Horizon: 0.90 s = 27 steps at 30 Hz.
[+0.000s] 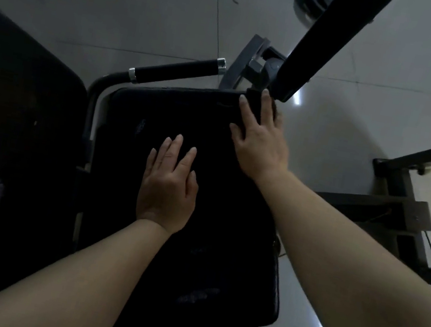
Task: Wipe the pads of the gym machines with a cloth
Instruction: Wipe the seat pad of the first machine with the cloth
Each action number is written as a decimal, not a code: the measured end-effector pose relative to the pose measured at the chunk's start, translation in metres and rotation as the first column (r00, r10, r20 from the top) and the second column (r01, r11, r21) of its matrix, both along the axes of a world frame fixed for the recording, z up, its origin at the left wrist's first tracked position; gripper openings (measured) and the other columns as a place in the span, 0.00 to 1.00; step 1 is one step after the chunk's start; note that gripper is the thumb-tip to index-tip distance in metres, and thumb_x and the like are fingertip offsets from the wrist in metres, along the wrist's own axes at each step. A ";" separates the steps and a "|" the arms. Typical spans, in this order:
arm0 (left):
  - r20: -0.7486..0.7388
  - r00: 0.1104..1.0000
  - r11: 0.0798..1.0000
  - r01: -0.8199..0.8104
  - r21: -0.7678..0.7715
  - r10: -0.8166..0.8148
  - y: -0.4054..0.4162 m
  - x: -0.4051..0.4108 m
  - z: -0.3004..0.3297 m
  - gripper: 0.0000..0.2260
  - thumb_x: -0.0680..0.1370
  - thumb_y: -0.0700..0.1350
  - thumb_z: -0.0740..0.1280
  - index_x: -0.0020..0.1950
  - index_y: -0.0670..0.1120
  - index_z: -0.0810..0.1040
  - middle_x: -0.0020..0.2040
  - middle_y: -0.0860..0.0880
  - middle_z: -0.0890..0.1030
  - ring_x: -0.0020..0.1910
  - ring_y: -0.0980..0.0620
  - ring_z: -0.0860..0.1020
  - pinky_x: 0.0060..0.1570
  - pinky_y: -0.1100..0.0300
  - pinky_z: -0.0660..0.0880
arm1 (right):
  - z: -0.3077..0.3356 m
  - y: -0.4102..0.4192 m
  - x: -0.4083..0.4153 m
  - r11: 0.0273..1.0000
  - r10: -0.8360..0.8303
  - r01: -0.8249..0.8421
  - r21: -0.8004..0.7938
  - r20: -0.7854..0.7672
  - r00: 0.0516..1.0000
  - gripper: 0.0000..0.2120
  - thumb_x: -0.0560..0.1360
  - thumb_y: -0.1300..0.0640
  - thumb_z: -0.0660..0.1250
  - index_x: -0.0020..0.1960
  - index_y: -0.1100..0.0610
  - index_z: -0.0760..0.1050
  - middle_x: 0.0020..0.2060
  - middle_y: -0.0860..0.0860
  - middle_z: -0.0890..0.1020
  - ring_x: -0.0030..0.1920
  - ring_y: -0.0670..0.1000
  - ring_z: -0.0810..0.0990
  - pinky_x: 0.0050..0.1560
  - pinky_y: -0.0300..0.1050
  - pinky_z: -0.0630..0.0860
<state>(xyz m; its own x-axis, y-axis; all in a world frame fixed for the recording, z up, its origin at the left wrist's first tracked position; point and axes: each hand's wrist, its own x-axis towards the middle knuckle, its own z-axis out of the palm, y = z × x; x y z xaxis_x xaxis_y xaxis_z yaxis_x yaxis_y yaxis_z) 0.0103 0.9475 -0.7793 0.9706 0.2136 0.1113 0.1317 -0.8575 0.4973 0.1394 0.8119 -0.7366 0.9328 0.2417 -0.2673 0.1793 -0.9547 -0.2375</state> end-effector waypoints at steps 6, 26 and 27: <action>0.016 1.000 0.999 -0.001 -0.042 0.002 0.000 -0.006 0.003 0.21 0.79 0.48 0.51 0.67 0.43 0.74 0.73 0.41 0.67 0.74 0.43 0.61 0.73 0.48 0.54 | -0.002 -0.032 -0.136 0.986 0.139 -0.120 -0.114 0.179 0.974 0.27 0.80 0.42 0.49 0.77 0.47 0.51 0.78 0.53 0.49 0.77 0.59 0.45 0.75 0.56 0.50; -0.051 0.997 0.996 0.067 0.051 -0.064 -0.011 -0.062 -0.001 0.23 0.79 0.50 0.50 0.72 0.45 0.69 0.75 0.41 0.62 0.75 0.44 0.58 0.74 0.47 0.52 | 0.004 -0.042 -0.127 0.979 -0.164 0.153 0.135 0.073 0.984 0.33 0.79 0.39 0.54 0.77 0.44 0.41 0.77 0.50 0.44 0.69 0.57 0.65 0.56 0.53 0.73; -0.054 0.996 0.996 0.067 0.054 -0.064 -0.011 -0.062 -0.002 0.23 0.79 0.50 0.50 0.72 0.45 0.69 0.75 0.42 0.62 0.75 0.45 0.58 0.74 0.47 0.51 | 0.003 -0.049 -0.152 0.979 -0.175 0.164 0.123 0.082 0.981 0.33 0.78 0.38 0.53 0.77 0.43 0.41 0.77 0.51 0.44 0.70 0.56 0.64 0.58 0.52 0.73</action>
